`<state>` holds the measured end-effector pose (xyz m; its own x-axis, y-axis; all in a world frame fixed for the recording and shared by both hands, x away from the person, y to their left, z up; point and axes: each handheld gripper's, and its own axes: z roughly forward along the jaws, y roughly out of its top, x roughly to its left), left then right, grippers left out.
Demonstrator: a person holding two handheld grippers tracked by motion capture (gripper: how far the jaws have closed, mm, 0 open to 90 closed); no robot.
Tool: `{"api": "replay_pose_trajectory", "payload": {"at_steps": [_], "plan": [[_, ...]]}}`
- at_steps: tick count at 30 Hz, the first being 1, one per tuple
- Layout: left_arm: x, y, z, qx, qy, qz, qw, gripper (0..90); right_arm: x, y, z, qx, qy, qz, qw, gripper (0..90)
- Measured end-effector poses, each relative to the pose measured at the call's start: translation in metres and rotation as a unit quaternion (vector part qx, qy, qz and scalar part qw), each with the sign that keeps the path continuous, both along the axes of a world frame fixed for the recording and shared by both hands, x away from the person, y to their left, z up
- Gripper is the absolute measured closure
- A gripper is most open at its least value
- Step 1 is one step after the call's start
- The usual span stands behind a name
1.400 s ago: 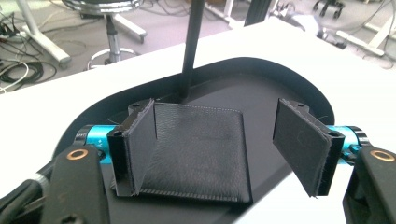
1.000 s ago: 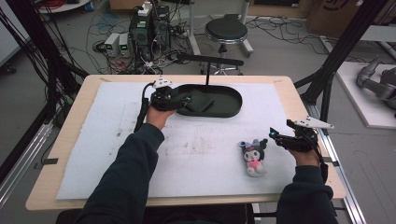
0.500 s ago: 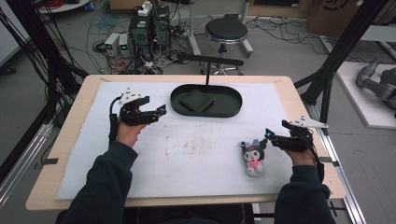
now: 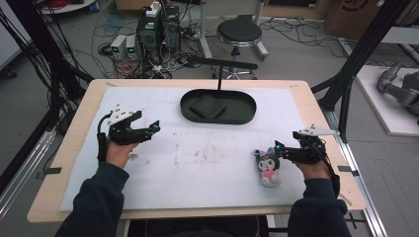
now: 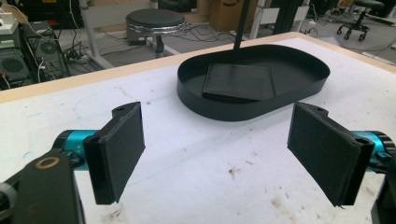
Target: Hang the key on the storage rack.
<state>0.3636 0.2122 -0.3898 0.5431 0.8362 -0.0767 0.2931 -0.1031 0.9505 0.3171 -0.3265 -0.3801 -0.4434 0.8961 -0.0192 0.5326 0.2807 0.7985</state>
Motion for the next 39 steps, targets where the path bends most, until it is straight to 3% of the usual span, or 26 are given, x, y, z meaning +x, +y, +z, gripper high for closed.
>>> {"api": "replay_pose_trajectory", "payload": {"at_steps": [6, 9, 11, 17, 20, 22, 24, 26, 29, 32, 35, 39], "plan": [[-0.006, 0.007, -0.011, 0.004, 0.004, 0.007, 1.0000, 18.7, -0.024, 0.017, -0.014, -0.021, 0.047, 0.000, 0.9987, 21.5], [-0.007, 0.009, -0.012, 0.004, 0.003, 0.010, 0.9999, 19.1, -0.030, 0.029, -0.021, -0.051, 0.058, 0.000, 0.9970, 20.9], [-0.007, 0.011, -0.014, 0.005, 0.005, 0.011, 0.9999, 19.1, -0.029, 0.033, -0.025, -0.055, 0.058, 0.001, 0.9968, 19.4], [-0.012, 0.012, -0.018, 0.002, 0.011, 0.013, 0.9999, 20.1, -0.026, 0.041, -0.030, -0.047, 0.061, 0.011, 0.9970, 18.2], [-0.012, 0.014, -0.017, -0.003, 0.012, 0.018, 0.9998, 20.2, -0.024, 0.048, -0.034, -0.036, 0.074, 0.028, 0.9962, 18.2], [-0.014, 0.015, -0.017, -0.009, 0.011, 0.022, 0.9997, 20.4, -0.021, 0.051, -0.039, -0.052, 0.083, 0.034, 0.9946, 18.3], [-0.015, 0.017, -0.017, -0.009, 0.012, 0.024, 0.9996, 20.5, -0.017, 0.051, -0.044, -0.041, 0.098, 0.046, 0.9933, 19.7], [-0.016, 0.018, -0.017, -0.009, 0.011, 0.026, 0.9996, 20.7, -0.015, 0.049, -0.044, -0.034, 0.093, 0.056, 0.9935, 30.1], [-0.017, 0.019, -0.017, -0.010, 0.013, 0.029, 0.9994, 21.1, -0.014, 0.046, -0.042, -0.029, 0.086, 0.066, 0.9937, 37.0], [-0.017, 0.021, -0.019, -0.011, 0.016, 0.031, 0.9993, 21.4, -0.013, 0.045, -0.040, -0.030, 0.083, 0.072, 0.9935, 39.8], [-0.017, 0.022, -0.019, -0.011, 0.017, 0.031, 0.9993, 21.6, -0.012, 0.045, -0.036, -0.030, 0.065, 0.078, 0.9944, 40.6], [-0.016, 0.022, -0.020, -0.012, 0.018, 0.032, 0.9992, 21.9, -0.010, 0.046, -0.034, -0.029, 0.062, 0.091, 0.9935, 40.6]]}}
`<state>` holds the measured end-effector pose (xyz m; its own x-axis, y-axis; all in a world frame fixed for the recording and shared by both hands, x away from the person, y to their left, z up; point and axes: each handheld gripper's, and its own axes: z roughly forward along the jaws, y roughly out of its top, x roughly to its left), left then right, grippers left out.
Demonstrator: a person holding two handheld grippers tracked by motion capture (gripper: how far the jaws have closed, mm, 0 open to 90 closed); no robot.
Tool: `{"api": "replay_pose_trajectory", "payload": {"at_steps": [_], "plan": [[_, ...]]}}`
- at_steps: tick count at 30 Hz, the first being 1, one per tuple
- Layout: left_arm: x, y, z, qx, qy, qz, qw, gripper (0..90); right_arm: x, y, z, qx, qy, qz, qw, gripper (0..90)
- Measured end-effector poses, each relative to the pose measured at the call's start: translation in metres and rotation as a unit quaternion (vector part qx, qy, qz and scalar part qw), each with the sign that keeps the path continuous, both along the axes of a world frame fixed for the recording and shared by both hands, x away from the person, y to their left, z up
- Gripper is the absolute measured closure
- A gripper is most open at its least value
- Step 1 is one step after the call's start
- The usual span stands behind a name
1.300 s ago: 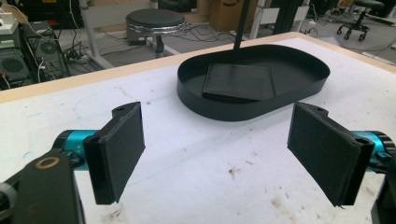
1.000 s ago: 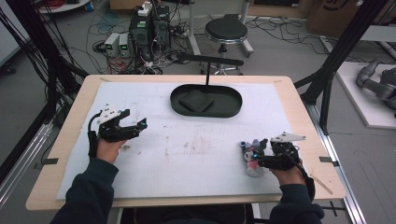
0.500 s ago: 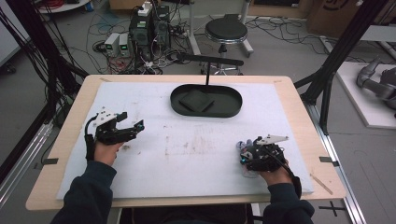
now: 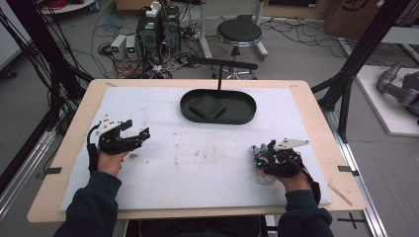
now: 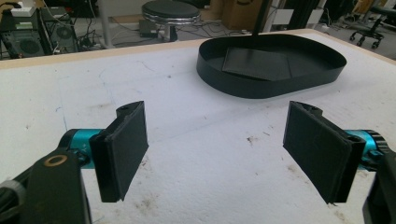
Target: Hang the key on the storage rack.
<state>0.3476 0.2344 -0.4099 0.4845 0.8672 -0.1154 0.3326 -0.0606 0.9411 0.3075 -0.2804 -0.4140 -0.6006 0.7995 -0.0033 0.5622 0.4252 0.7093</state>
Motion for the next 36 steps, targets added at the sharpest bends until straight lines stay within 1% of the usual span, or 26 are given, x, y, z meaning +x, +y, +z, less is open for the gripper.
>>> {"api": "replay_pose_trajectory", "payload": {"at_steps": [1, 2, 5, 7, 10, 14, 17, 18, 21, 25, 27, 28, 31, 34, 36], "plan": [[0.000, 0.000, 0.000, 0.002, 0.000, 0.001, 1.0000, 21.9, 0.001, 0.000, 0.001, 0.000, -0.002, 0.004, 1.0000, 40.6], [0.001, 0.000, 0.000, 0.000, -0.001, 0.000, 1.0000, 21.9, 0.002, 0.001, 0.003, -0.001, -0.008, 0.012, 0.9999, 40.6], [0.001, -0.001, 0.001, 0.001, -0.005, 0.000, 1.0000, 22.1, 0.006, 0.003, 0.011, 0.006, -0.031, 0.021, 0.9993, 40.6], [0.001, -0.001, 0.002, 0.001, -0.009, 0.000, 1.0000, 22.1, 0.011, 0.004, 0.017, 0.015, -0.049, 0.022, 0.9984, 40.6], [0.001, 0.000, 0.003, 0.000, -0.013, -0.001, 0.9999, 22.1, 0.023, 0.005, 0.029, 0.029, -0.077, 0.025, 0.9963, 40.6], [0.001, 0.001, 0.003, -0.004, -0.014, -0.001, 0.9999, 22.1, 0.042, 0.008, 0.046, 0.033, -0.114, 0.023, 0.9927, 40.6], [0.001, 0.002, 0.003, -0.004, -0.013, -0.001, 0.9999, 22.1, 0.060, 0.011, 0.060, 0.039, -0.132, 0.018, 0.9903, 40.6], [0.001, 0.002, 0.003, -0.004, -0.013, -0.002, 0.9999, 22.1, 0.064, 0.011, 0.063, 0.040, -0.133, 0.016, 0.9901, 40.6], [0.002, 0.002, 0.002, -0.004, -0.015, -0.003, 0.9999, 22.1, 0.084, 0.014, 0.076, 0.037, -0.147, 0.005, 0.9885, 40.6], [0.002, 0.004, 0.002, -0.008, -0.016, -0.001, 0.9998, 22.1, 0.107, 0.017, 0.087, 0.035, -0.161, -0.010, 0.9863, 40.7], [0.002, 0.005, 0.002, -0.009, -0.017, -0.001, 0.9998, 22.1, 0.117, 0.017, 0.091, 0.042, -0.164, -0.019, 0.9854, 40.6], [0.002, 0.005, 0.002, -0.010, -0.017, -0.001, 0.9998, 22.1, 0.122, 0.017, 0.092, 0.040, -0.162, -0.025, 0.9856, 40.6], [0.002, 0.005, 0.002, -0.011, -0.017, -0.002, 0.9998, 22.1, 0.136, 0.016, 0.095, 0.039, -0.166, -0.040, 0.9845, 40.7], [0.002, 0.005, 0.002, -0.009, -0.016, -0.003, 0.9998, 22.1, 0.146, 0.017, 0.098, 0.048, -0.169, -0.048, 0.9833, 40.6], [0.002, 0.005, 0.002, -0.011, -0.016, -0.002, 0.9998, 22.1, 0.150, 0.019, 0.099, 0.047, -0.179, -0.055, 0.9811, 40.7]]}}
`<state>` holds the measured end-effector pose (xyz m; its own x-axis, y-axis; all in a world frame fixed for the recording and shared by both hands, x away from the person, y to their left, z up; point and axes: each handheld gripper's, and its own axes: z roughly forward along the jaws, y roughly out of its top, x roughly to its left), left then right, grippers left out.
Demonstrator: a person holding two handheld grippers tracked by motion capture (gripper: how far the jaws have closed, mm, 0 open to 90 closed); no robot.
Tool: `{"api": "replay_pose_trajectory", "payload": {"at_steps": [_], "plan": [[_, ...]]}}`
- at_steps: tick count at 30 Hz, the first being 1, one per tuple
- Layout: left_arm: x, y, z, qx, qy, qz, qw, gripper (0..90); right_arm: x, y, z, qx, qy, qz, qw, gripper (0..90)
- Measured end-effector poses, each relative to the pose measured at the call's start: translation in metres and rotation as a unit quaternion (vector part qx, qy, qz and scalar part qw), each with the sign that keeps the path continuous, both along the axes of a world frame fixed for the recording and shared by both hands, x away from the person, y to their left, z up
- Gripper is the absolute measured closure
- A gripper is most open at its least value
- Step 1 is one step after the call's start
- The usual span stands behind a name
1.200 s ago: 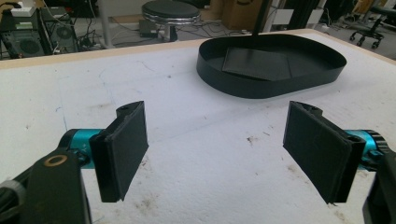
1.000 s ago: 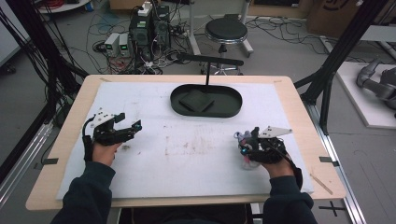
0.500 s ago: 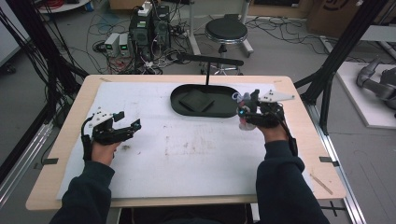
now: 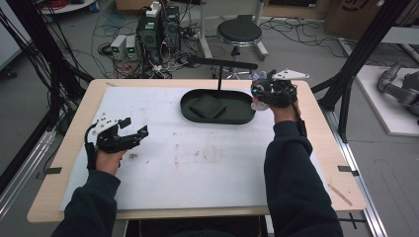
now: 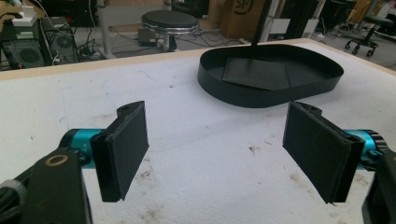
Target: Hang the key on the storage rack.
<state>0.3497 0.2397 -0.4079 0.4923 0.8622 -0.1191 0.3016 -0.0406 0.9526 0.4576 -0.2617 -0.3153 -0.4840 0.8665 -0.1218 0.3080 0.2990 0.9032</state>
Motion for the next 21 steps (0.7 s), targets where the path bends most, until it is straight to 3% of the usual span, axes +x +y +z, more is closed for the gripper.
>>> {"api": "replay_pose_trajectory", "payload": {"at_steps": [8, 16, 21], "plan": [[0.000, 0.002, 0.000, -0.002, 0.001, 0.002, 1.0000, 22.1, 0.001, 0.001, 0.002, 0.013, -0.005, 0.000, 0.9999, 40.7], [0.000, 0.001, 0.000, 0.001, 0.000, 0.000, 1.0000, 22.2, -0.008, 0.004, 0.011, 0.010, -0.035, 0.012, 0.9992, 40.7], [0.000, 0.001, 0.000, 0.001, 0.001, 0.000, 1.0000, 22.2, 0.001, 0.005, 0.003, -0.011, -0.010, -0.008, 0.9999, 40.7]]}}
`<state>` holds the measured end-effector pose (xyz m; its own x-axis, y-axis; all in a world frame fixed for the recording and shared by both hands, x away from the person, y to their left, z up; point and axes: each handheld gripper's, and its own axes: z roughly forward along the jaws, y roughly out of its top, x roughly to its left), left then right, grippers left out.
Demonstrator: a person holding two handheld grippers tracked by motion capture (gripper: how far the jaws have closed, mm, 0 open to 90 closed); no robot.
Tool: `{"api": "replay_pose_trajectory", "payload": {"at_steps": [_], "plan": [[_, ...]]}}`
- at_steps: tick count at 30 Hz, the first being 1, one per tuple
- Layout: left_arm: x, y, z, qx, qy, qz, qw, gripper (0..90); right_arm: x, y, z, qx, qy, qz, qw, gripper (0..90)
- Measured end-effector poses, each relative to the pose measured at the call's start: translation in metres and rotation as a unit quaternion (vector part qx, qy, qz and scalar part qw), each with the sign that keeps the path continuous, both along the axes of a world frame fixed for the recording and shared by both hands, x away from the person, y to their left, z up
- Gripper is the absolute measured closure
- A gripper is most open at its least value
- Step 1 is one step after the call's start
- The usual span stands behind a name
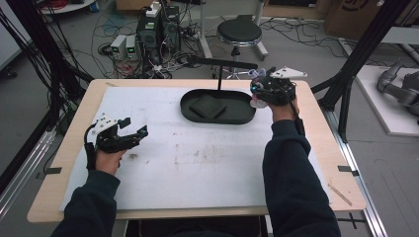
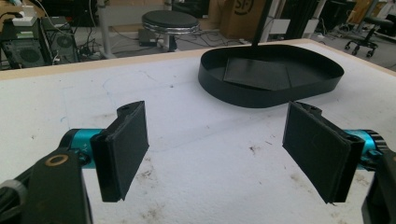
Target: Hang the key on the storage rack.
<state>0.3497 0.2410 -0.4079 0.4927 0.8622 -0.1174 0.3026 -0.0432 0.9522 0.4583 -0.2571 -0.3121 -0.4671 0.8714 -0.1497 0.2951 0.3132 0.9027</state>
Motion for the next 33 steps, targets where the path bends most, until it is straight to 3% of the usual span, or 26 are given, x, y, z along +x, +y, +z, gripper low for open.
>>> {"api": "replay_pose_trajectory", "payload": {"at_steps": [5, 13, 15, 19, 23, 26, 30, 33], "plan": [[0.001, 0.000, -0.001, -0.002, 0.002, 0.001, 1.0000, 22.2, 0.006, 0.003, -0.005, -0.007, 0.003, -0.002, 1.0000, 40.7], [0.001, 0.000, -0.001, 0.002, 0.003, -0.001, 1.0000, 22.2, 0.029, 0.010, -0.012, -0.025, 0.024, -0.035, 0.9988, 40.7], [0.001, 0.000, -0.001, -0.001, 0.002, 0.000, 1.0000, 22.2, 0.034, 0.014, -0.012, -0.034, 0.017, -0.041, 0.9985, 40.8], [0.001, 0.001, -0.001, 0.000, 0.001, 0.000, 1.0000, 22.2, 0.047, 0.019, -0.021, -0.038, 0.036, -0.049, 0.9974, 40.7], [0.001, 0.001, -0.001, -0.003, 0.001, 0.000, 1.0000, 22.2, 0.056, 0.026, -0.036, -0.042, 0.069, -0.046, 0.9957, 40.7], [0.001, 0.002, -0.001, -0.004, 0.001, 0.002, 1.0000, 22.2, 0.061, 0.030, -0.045, -0.026, 0.076, -0.042, 0.9959, 40.4], [0.001, 0.004, -0.002, -0.002, 0.003, 0.003, 1.0000, 22.2, 0.065, 0.033, -0.051, -0.019, 0.072, -0.048, 0.9961, 37.6], [0.001, 0.004, -0.002, -0.004, 0.005, 0.004, 1.0000, 22.2, 0.067, 0.033, -0.054, -0.024, 0.079, -0.056, 0.9950, 27.2]]}}
